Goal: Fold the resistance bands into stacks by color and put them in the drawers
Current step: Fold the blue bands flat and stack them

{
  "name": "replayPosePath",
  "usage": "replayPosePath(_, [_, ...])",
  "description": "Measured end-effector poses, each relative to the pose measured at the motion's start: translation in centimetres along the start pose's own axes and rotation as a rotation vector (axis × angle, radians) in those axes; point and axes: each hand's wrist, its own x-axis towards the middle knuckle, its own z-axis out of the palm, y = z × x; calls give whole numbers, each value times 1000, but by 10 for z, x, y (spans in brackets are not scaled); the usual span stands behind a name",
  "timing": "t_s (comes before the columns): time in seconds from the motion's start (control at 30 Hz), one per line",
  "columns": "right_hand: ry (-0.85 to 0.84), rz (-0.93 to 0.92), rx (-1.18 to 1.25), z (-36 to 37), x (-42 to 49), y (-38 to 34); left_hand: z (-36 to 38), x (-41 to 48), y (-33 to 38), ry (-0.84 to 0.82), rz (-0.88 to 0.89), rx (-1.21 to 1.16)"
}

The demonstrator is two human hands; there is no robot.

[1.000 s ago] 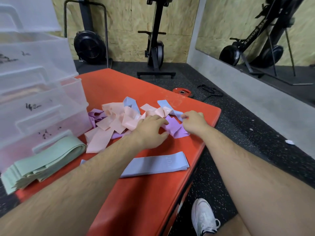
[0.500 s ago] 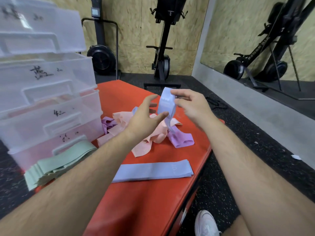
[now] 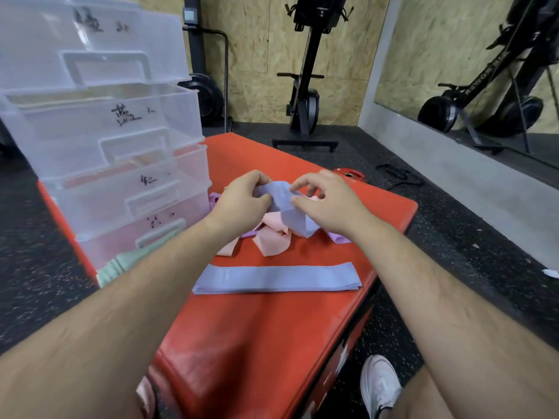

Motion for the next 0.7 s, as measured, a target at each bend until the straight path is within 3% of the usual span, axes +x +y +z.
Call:
replayPosePath(0.1, [-22,-60,27,13,0,-6,-6,-9,-3,-69,60,88])
replayPosePath(0.3, [-347,-49,231,35,4,-19,-17,-14,-16,-105,49,133])
replayPosePath(0.7, [-349,49,178,4,4,12,-52,-19,-27,-35,80,219])
